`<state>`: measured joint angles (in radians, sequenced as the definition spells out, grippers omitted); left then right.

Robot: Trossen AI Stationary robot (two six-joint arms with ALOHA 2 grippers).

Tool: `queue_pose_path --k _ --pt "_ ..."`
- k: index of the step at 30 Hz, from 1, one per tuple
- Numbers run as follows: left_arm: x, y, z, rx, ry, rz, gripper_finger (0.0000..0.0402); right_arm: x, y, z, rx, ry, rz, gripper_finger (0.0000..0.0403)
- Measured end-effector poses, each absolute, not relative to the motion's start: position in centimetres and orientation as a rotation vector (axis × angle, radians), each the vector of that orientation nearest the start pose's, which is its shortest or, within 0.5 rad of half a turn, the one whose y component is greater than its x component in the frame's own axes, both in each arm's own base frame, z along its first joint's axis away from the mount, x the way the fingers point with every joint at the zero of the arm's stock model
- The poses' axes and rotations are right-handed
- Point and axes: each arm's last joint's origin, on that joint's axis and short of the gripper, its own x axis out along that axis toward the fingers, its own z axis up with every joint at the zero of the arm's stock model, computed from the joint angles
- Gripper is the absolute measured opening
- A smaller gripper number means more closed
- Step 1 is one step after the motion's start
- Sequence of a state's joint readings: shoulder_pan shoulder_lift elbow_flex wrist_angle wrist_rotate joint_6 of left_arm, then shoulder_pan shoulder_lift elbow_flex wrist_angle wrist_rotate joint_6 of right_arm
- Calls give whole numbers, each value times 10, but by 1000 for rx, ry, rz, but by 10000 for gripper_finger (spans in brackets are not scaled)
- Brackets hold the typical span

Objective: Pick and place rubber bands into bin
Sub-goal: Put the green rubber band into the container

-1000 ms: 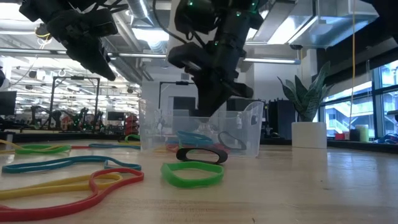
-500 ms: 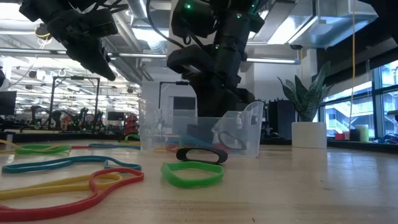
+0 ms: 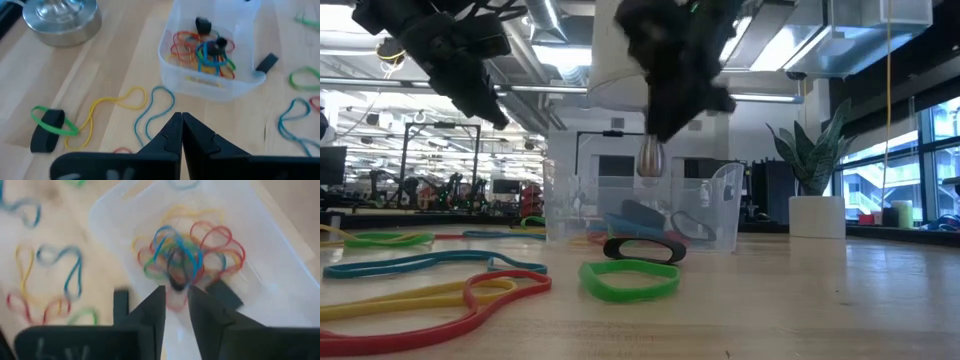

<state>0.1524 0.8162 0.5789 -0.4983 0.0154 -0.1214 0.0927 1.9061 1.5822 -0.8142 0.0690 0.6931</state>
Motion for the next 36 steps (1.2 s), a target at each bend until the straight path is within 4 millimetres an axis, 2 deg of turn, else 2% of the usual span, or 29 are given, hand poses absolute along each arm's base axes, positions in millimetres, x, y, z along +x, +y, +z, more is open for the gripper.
queue_pose_path --k 2,5,11,16,21,25,28,36 --pt "163 25 233 -186 703 193 8 388 39 254 490 1085 -337 75" --pt "165 27 233 -182 690 234 8 364 40 263 457 1059 -341 50" --pt "173 36 228 -207 754 284 22 294 31 263 534 950 -437 5" --pt "189 57 227 -244 799 381 61 235 21 258 581 837 -514 19" --pt "205 90 220 -324 861 507 107 193 9 251 616 726 -555 29" --pt "213 118 206 -461 912 637 135 170 1 241 621 682 -569 29" --pt "215 135 190 -546 964 703 146 162 -4 234 614 650 -572 25" --pt "217 153 155 -620 1078 758 148 155 -8 221 567 645 -568 5"
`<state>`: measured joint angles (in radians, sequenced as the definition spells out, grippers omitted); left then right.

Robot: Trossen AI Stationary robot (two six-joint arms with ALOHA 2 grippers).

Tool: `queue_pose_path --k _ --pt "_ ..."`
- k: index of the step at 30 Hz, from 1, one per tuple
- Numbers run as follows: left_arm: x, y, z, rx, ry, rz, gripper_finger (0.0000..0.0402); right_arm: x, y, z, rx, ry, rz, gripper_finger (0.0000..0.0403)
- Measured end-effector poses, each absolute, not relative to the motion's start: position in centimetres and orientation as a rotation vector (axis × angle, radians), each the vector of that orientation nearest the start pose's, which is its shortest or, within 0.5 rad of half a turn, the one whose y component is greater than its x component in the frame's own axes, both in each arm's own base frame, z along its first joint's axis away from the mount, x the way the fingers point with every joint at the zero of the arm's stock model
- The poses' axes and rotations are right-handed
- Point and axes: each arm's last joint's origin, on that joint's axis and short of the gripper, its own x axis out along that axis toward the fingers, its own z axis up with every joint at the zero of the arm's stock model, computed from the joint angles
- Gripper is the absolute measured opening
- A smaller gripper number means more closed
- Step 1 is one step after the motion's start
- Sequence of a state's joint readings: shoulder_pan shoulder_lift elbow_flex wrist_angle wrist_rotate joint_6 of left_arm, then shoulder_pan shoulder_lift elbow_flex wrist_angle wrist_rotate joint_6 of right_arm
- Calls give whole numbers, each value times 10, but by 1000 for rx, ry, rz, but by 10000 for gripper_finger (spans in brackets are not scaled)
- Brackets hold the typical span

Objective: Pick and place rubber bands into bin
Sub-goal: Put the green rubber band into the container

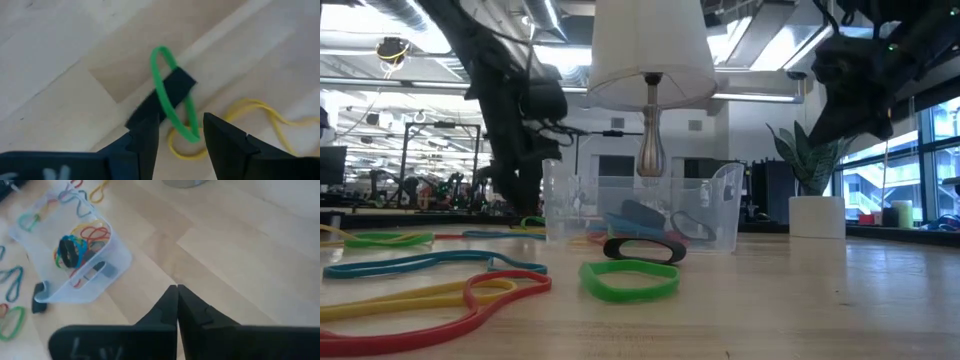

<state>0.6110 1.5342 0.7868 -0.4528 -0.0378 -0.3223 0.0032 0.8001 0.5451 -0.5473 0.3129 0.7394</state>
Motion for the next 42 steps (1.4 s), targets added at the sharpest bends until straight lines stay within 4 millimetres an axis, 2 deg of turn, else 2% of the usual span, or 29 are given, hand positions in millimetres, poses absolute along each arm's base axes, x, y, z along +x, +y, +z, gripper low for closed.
queue_pose_path --k 9,17,22,34,37,42 --pt "224 161 141 -592 1057 859 121 155 -8 220 529 652 -551 16" --pt "224 160 145 -653 1024 865 9 155 -8 220 485 664 -535 7" --pt "222 158 157 -654 977 849 3 155 -8 220 480 665 -534 5" --pt "208 148 206 -557 810 803 2 156 -8 222 517 634 -540 18" --pt "206 147 210 -525 806 791 3 159 -8 224 571 591 -546 18" --pt "202 145 207 -510 878 776 2 161 -8 227 648 534 -554 18"
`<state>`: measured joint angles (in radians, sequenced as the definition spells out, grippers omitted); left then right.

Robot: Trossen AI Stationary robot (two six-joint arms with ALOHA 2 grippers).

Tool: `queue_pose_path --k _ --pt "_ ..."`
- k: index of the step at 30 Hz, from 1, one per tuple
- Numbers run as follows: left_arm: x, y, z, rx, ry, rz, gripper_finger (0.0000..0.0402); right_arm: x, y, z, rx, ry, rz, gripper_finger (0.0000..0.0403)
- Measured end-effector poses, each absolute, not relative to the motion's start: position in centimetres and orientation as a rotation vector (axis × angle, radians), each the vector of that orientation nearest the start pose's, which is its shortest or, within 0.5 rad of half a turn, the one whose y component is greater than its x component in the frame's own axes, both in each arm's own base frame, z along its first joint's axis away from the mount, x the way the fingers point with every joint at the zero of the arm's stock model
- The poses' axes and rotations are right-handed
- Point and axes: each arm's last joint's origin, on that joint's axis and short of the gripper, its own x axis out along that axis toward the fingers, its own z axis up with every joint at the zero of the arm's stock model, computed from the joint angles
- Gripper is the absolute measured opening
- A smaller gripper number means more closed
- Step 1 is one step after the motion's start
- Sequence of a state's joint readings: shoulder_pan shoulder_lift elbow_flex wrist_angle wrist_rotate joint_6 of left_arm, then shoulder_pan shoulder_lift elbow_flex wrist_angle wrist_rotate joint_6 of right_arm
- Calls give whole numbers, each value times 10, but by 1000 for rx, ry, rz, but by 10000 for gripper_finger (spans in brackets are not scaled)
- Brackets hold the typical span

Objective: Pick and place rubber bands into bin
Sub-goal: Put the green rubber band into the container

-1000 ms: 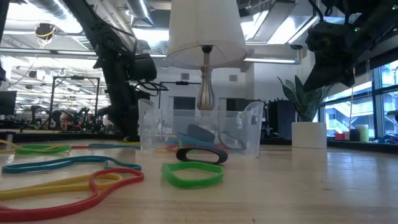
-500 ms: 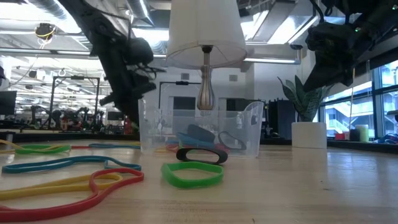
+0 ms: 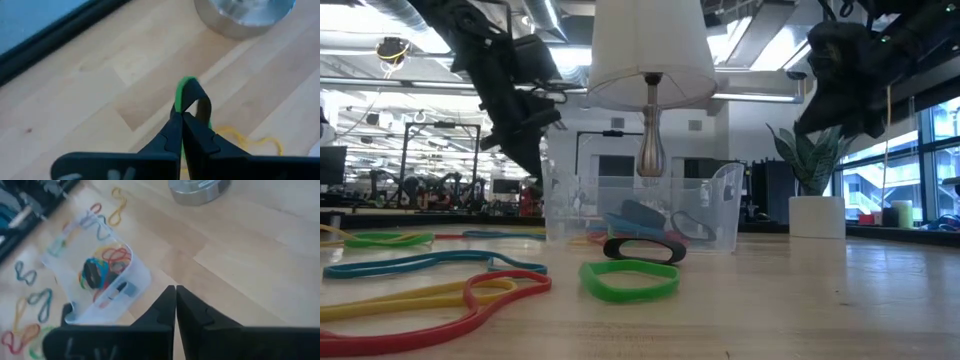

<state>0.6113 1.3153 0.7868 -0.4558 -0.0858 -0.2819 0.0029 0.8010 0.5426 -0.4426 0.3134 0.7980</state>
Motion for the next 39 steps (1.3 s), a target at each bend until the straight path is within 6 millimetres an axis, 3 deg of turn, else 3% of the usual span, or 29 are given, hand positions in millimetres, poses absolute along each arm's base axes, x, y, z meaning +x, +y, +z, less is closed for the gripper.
queue_pose_path --k 13,25,39 --pt "187 133 190 -554 1127 759 9 172 -8 221 731 527 -589 18" --pt "184 130 183 -610 1143 729 60 190 -8 202 751 599 -641 18" --pt "190 126 184 -690 1079 781 79 192 -8 198 642 659 -610 18"
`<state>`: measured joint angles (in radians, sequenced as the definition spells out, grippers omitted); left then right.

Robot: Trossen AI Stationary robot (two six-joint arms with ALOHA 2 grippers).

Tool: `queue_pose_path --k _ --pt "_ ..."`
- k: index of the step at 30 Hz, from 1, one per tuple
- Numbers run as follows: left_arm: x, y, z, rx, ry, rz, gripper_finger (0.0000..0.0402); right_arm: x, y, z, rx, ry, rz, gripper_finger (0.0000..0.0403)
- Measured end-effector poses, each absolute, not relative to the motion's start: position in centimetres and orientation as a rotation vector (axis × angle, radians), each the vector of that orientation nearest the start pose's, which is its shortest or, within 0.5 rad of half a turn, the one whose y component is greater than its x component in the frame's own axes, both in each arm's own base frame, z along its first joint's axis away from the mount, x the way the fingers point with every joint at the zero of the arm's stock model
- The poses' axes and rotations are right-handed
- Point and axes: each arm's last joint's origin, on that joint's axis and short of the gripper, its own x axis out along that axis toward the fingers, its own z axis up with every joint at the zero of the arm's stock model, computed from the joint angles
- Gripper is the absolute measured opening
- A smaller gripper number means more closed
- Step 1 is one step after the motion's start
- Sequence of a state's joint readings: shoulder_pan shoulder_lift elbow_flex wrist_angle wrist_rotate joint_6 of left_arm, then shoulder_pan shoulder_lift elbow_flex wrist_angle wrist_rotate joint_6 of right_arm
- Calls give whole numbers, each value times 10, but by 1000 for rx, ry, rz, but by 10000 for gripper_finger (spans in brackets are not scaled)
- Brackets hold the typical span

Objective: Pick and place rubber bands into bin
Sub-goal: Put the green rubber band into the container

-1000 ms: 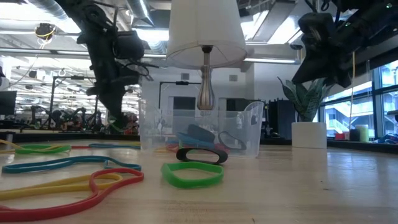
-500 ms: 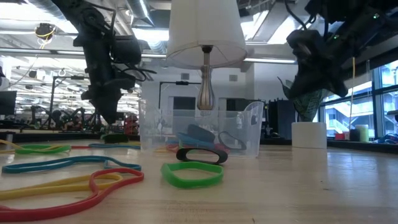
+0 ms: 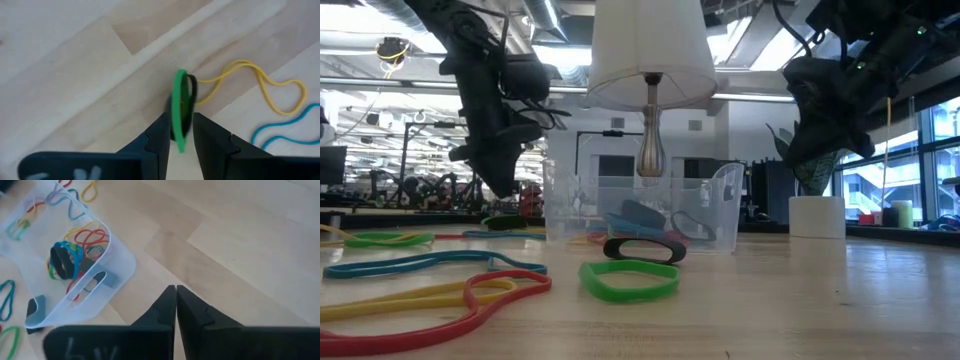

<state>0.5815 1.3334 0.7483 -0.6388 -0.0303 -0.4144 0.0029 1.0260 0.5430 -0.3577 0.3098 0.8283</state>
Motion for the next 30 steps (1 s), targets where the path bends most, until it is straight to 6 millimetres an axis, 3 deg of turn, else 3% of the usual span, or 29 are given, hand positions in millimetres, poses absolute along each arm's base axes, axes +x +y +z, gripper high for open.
queue_pose_path --k 16,30 --pt "209 90 183 -689 1074 790 77 192 -6 197 534 722 -498 18" --pt "196 79 162 -666 1066 1015 77 192 -5 197 444 757 -422 18"
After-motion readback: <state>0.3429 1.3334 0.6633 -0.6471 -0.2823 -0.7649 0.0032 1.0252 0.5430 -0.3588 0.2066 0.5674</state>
